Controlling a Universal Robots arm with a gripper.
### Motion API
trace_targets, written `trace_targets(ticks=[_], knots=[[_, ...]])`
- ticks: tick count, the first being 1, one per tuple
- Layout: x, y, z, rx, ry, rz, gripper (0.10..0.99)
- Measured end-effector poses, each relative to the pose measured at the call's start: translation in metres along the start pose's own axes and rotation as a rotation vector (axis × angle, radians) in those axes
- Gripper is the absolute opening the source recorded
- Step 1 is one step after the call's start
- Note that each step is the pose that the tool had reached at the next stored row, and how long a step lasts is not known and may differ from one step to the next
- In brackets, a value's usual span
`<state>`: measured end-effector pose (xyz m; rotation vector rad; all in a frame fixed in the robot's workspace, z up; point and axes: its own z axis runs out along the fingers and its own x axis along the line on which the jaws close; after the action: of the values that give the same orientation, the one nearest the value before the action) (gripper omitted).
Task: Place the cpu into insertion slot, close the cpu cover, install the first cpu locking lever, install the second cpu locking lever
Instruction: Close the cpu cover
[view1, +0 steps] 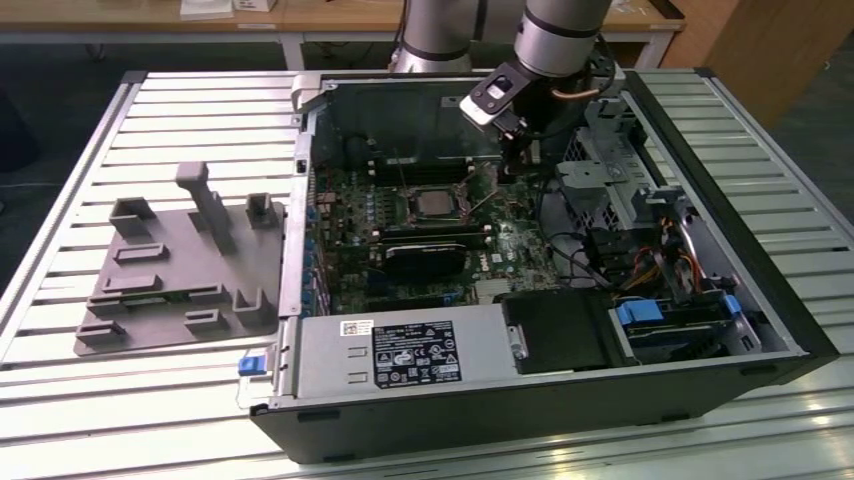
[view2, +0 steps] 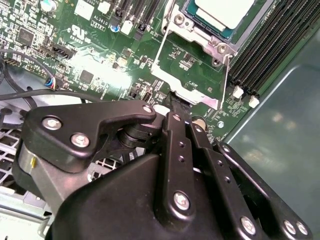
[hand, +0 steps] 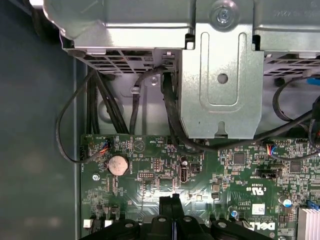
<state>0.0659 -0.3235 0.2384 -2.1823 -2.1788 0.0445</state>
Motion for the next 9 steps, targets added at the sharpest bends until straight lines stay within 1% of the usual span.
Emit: trace_targets(ticks=[3,9], knots=[[0.0001,-0.0024,0.0002,-0.002,0.0000,0.000,0.102],[0.0008,-0.0118,0.0008,-0.010,0.0002,0.000,0.102]])
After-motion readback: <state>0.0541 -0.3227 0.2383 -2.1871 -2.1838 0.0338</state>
